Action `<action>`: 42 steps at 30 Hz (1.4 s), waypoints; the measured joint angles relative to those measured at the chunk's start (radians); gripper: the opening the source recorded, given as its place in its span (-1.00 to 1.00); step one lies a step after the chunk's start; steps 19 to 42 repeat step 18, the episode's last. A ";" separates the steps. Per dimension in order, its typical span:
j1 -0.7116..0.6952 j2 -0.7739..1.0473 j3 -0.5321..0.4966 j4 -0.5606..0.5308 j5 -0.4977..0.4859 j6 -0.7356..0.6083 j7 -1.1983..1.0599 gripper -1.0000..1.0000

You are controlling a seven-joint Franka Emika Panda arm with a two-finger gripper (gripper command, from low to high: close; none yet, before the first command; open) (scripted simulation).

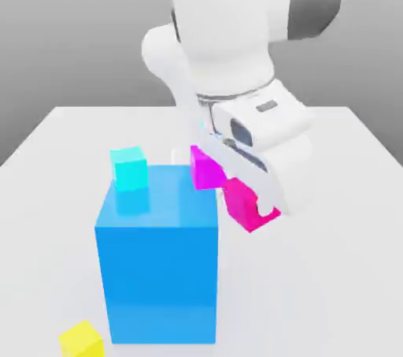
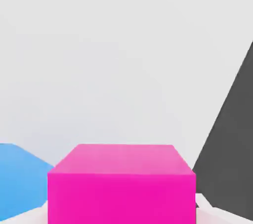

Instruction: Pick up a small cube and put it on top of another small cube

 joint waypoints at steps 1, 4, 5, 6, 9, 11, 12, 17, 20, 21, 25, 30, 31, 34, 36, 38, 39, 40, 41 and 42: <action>-0.013 -0.036 -0.010 -0.009 -0.031 -0.021 -0.031 -1.00; -0.055 -0.144 -0.037 -0.035 -0.127 -0.083 -0.120 -1.00; -0.069 -0.181 -0.046 -0.044 -0.160 -0.103 -0.148 -1.00; -0.084 -0.217 -0.054 -0.052 -0.193 -0.124 -0.177 -1.00; -0.130 -0.320 -0.078 -0.077 -0.288 -0.183 -0.261 -1.00; -0.145 -0.330 -0.102 -0.102 -0.315 -0.165 -0.296 -1.00; -0.147 -0.321 -0.111 -0.125 -0.322 -0.133 -0.301 -1.00; -0.148 -0.285 -0.133 -0.196 -0.336 -0.026 -0.306 1.00; -0.148 -0.285 -0.133 -0.196 -0.336 -0.026 -0.306 1.00; -0.148 -0.285 -0.133 -0.196 -0.336 -0.026 -0.306 1.00; -0.148 -0.285 -0.133 -0.196 -0.336 -0.026 -0.306 1.00; -0.148 -0.285 -0.133 -0.196 -0.336 -0.026 -0.306 1.00; -0.148 -0.285 -0.133 -0.196 -0.336 -0.026 -0.306 1.00; -0.148 -0.285 -0.133 -0.196 -0.336 -0.026 -0.306 1.00; -0.148 -0.285 -0.133 -0.196 -0.336 -0.026 -0.306 1.00; -0.148 -0.285 -0.133 -0.196 -0.336 -0.026 -0.306 1.00; -0.148 -0.285 -0.133 -0.196 -0.336 -0.026 -0.306 1.00; -0.148 -0.285 -0.133 -0.196 -0.336 -0.026 -0.306 1.00; -0.148 -0.285 -0.133 -0.196 -0.336 -0.026 -0.306 1.00; -0.148 -0.285 -0.133 -0.196 -0.336 -0.026 -0.306 1.00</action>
